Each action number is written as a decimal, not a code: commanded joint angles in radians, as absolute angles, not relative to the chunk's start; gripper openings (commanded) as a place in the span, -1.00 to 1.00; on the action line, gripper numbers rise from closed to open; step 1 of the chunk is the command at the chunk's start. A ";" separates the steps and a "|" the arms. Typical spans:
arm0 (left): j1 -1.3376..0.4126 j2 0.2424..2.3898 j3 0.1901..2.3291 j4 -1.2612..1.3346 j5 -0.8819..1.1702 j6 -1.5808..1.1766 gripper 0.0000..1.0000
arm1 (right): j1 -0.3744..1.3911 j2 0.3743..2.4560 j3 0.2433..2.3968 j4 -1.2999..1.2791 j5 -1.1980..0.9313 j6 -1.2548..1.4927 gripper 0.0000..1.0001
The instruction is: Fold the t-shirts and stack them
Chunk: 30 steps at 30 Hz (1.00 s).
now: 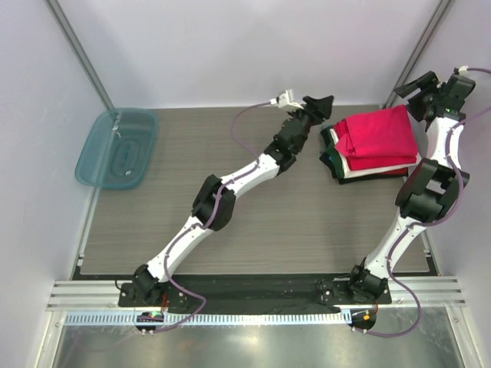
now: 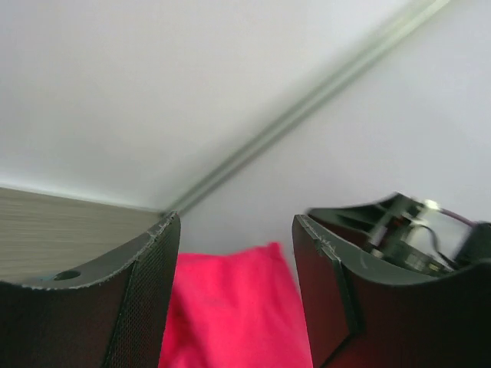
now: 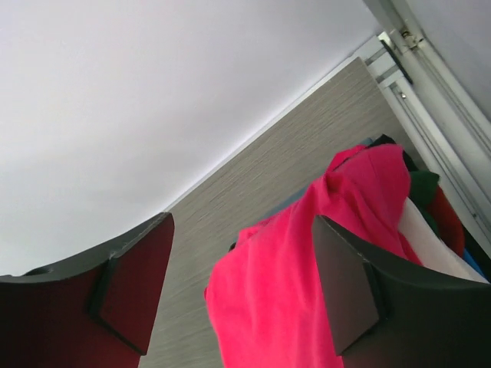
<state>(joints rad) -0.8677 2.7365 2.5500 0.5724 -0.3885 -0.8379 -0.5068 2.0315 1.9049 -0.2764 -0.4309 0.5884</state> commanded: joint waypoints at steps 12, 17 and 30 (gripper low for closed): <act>-0.772 2.288 2.006 0.563 -0.357 -0.746 0.36 | -0.469 1.887 1.942 -0.354 -0.361 0.446 0.45; -0.770 2.097 1.789 0.517 -0.387 -0.706 0.37 | -0.430 1.758 1.771 -0.417 -0.341 0.414 0.05; -0.769 1.654 1.323 0.319 -0.379 -0.683 0.43 | -0.253 1.600 1.462 -0.431 -0.192 0.411 -0.05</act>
<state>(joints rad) -0.7715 1.7447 1.3815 0.3981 -0.3634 -0.7063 -0.3019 1.6329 1.5021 -0.4206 -0.2623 0.4343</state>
